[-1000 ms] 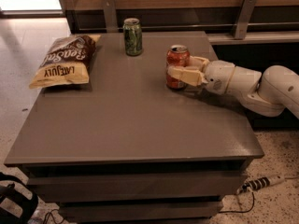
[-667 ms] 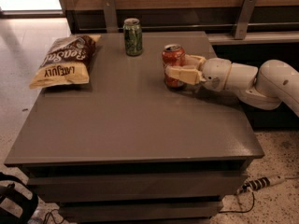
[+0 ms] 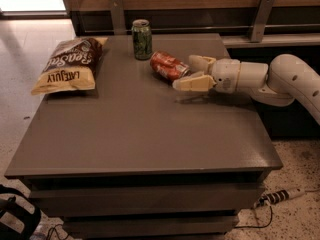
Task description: Place coke can upright
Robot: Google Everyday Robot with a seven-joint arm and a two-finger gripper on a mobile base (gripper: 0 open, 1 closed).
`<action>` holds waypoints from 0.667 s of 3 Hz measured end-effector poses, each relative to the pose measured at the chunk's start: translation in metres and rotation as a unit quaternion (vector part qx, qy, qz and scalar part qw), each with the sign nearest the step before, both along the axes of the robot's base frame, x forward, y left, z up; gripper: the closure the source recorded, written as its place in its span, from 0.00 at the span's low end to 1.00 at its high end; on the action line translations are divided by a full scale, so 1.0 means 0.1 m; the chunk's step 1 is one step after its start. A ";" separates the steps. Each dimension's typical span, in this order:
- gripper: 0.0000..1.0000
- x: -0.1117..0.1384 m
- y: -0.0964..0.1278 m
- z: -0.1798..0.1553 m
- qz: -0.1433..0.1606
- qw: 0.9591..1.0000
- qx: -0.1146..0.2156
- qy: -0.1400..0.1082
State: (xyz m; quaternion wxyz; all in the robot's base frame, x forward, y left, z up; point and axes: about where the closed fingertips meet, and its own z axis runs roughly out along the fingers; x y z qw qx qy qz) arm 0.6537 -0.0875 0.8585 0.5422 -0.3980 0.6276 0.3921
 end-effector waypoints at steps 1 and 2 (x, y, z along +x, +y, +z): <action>0.00 0.03 0.02 -0.01 0.008 1.000 -0.005 0.005; 0.00 0.05 0.04 -0.03 0.013 1.000 -0.009 0.012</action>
Offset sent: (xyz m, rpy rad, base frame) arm 0.0079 -0.0012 -0.0043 -0.0306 0.0383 0.0245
